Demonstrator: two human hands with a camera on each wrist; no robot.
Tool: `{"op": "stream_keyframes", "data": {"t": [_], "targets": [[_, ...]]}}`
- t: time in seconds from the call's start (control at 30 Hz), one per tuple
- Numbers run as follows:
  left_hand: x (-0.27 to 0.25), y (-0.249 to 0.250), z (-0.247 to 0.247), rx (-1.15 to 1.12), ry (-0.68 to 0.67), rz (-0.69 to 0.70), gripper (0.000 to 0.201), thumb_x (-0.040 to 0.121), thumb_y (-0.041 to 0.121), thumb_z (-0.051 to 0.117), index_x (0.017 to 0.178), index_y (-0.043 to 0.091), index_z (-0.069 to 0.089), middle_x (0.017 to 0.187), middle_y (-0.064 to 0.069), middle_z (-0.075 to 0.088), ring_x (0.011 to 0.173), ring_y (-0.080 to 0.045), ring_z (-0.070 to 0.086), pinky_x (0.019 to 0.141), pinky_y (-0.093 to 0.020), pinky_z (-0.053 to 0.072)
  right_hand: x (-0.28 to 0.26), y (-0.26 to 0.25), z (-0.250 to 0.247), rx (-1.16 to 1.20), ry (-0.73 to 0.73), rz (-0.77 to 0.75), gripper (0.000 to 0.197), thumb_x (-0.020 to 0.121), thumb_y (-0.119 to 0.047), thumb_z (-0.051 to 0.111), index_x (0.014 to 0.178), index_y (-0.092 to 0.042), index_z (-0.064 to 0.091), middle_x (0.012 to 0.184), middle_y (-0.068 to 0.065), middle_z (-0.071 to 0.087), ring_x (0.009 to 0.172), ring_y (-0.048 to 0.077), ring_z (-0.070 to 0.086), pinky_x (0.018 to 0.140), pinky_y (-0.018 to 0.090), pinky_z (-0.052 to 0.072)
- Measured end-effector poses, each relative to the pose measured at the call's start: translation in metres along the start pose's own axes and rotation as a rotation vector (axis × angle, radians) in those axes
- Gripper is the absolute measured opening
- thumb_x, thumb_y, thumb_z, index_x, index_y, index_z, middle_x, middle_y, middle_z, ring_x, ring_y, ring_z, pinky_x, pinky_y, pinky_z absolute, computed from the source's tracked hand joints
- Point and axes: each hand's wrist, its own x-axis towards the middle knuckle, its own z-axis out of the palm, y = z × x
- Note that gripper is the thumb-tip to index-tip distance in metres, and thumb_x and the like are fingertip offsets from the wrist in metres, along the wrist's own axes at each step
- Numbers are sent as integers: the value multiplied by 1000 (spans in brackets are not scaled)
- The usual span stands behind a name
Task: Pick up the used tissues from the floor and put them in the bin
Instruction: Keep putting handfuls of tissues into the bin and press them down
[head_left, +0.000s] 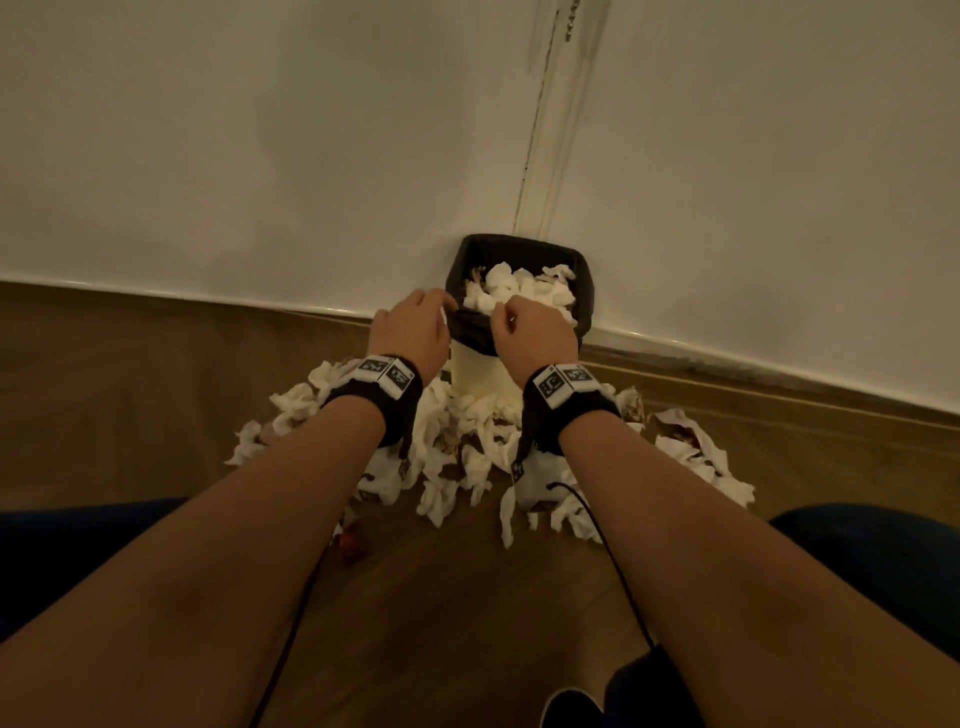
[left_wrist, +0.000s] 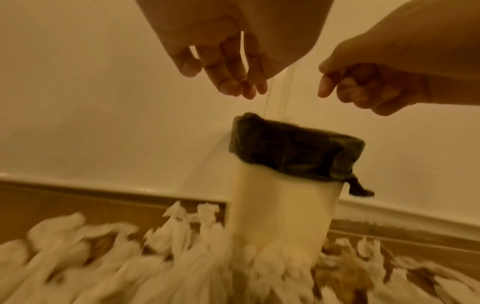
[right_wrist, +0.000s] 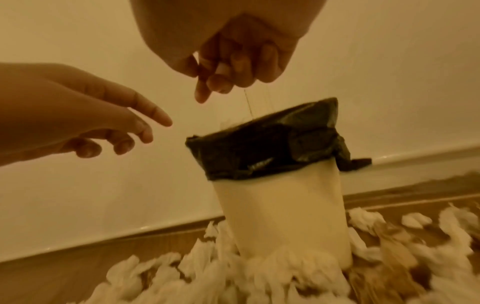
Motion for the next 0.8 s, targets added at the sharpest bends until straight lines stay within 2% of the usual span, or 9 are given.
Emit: {"op": "stream_keyframes", "data": {"t": [0.07,0.17,0.3,0.4,0.47,0.57,0.63,0.7,0.8], "targets": [[-19,-14,6,-10,-78,-46,25,93,18,38,112,23,54,110,-4,58,95,-25,59,88,-38,45,-11,0,10,5,-75,16,32,95,-39,39,71,-20,49,65,-1,50,59,18,49,55,26,37],[-51,-33,20,19,-249,-132,26,94,20,38,113,23,55,113,-6,59,99,-25,58,88,-39,46,-25,5,30,-12,-287,89,33,95,-36,40,69,-19,52,65,0,52,60,17,51,58,27,41],[-89,-55,43,116,-439,-170,28,95,20,37,117,23,53,118,-5,55,100,-25,58,83,-35,48,-45,15,64,-9,-563,234,31,96,-26,45,95,-3,65,90,13,67,83,29,64,80,39,55],[-105,-68,59,167,-507,-160,26,96,19,40,118,23,52,122,-4,51,108,-24,53,87,-35,46,-56,20,88,-81,-671,256,28,95,-21,45,99,-3,66,101,15,67,91,30,64,78,35,53],[-110,-72,69,165,-514,-176,27,95,18,42,119,23,52,124,-3,50,114,-23,50,94,-38,43,-60,22,102,-127,-726,237,27,94,-20,46,104,-6,66,106,13,65,93,30,62,72,31,48],[-109,-75,84,165,-463,-161,27,92,17,45,117,24,51,125,-2,47,119,-24,44,98,-40,35,-63,25,120,-155,-793,217,26,93,-17,46,107,-8,66,113,13,63,96,30,60,73,30,48],[-106,-74,91,136,-394,-161,26,90,16,46,114,24,51,124,-2,46,119,-23,42,99,-40,33,-64,24,129,-205,-817,238,28,93,-20,45,113,-7,61,122,16,56,105,34,56,84,35,50],[-101,-71,96,124,-330,-182,25,87,18,48,111,25,51,123,-2,44,119,-24,39,100,-41,31,-66,25,137,-279,-861,262,35,94,-24,46,124,-8,51,134,18,43,119,39,45,99,44,43],[-92,-66,103,118,-221,-233,23,85,21,51,107,26,53,121,-3,44,117,-25,38,97,-41,31,-71,31,143,-305,-884,294,52,93,-31,51,139,-12,34,143,17,27,130,40,33,107,46,35]]}}
